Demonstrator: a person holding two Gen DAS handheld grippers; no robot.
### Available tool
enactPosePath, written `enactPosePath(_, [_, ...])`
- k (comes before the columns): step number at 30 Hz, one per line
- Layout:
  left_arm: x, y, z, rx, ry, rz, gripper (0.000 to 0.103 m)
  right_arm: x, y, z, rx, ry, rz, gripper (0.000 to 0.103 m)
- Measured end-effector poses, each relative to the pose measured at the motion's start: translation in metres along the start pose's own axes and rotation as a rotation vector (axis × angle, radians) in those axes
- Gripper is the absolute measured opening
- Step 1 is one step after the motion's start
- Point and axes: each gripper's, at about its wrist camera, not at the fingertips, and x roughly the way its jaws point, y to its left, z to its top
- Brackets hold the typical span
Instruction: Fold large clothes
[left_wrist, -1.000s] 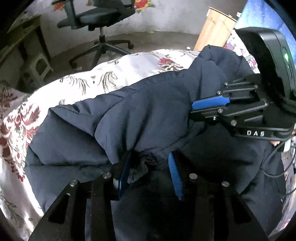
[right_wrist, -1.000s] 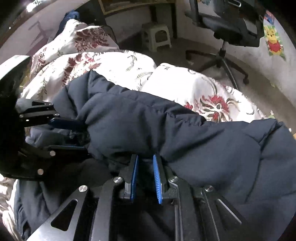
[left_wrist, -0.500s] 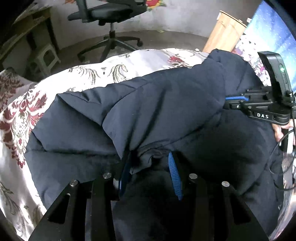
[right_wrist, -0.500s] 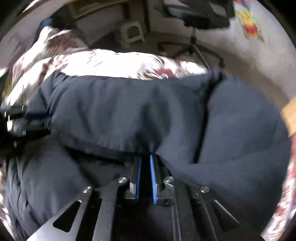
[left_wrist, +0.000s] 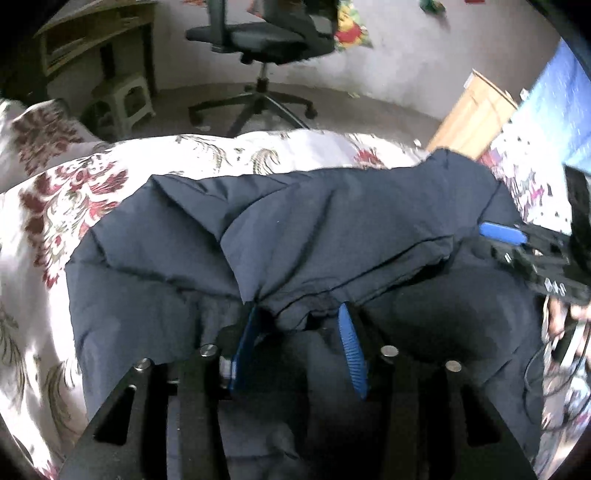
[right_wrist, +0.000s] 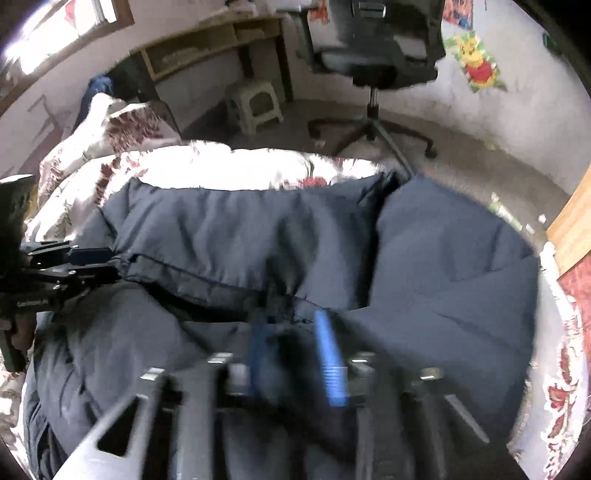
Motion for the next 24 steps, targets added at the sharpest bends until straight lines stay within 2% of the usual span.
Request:
enactPosePath(1, [-0.005, -0.001, 0.000, -0.015, -0.011, 0.005, 0.048, -0.008, 0.002, -0.001, -0.004, -0.031, -0.022, 0.059])
enactPosePath(5, [-0.033, -0.006, 0.000, -0.078, -0.080, 0.011, 0.064, -0.023, 0.007, -0.003, 0.017, -0.091, -0.045, 0.061])
enactPosePath(11, [-0.069, -0.020, -0.002, -0.130, -0.145, 0.048, 0.068, -0.049, 0.012, -0.012, 0.057, -0.161, -0.080, 0.078])
enactPosePath(12, [-0.073, -0.023, -0.003, -0.130, -0.153, 0.057, 0.073, -0.053, 0.014, -0.013, 0.058, -0.172, -0.086, 0.079])
enactPosePath(13, [-0.080, -0.028, -0.005, -0.129, -0.171, 0.068, 0.087, -0.060, 0.015, -0.015, 0.061, -0.185, -0.091, 0.081])
enactPosePath(14, [-0.082, -0.033, -0.005, -0.127, -0.188, 0.075, 0.095, -0.065, 0.016, -0.016, 0.064, -0.196, -0.093, 0.083])
enactPosePath(16, [-0.092, -0.041, -0.010, -0.119, -0.231, 0.085, 0.096, -0.078, 0.016, -0.021, 0.073, -0.222, -0.093, 0.085])
enactPosePath(21, [-0.115, -0.062, -0.022, -0.111, -0.269, 0.103, 0.097, -0.106, 0.019, -0.030, 0.088, -0.267, -0.102, 0.092])
enactPosePath(23, [-0.126, -0.070, -0.026, -0.112, -0.288, 0.109, 0.101, -0.118, 0.021, -0.033, 0.091, -0.287, -0.103, 0.103])
enactPosePath(24, [-0.131, -0.072, -0.028, -0.110, -0.297, 0.115, 0.101, -0.124, 0.022, -0.036, 0.093, -0.299, -0.112, 0.103])
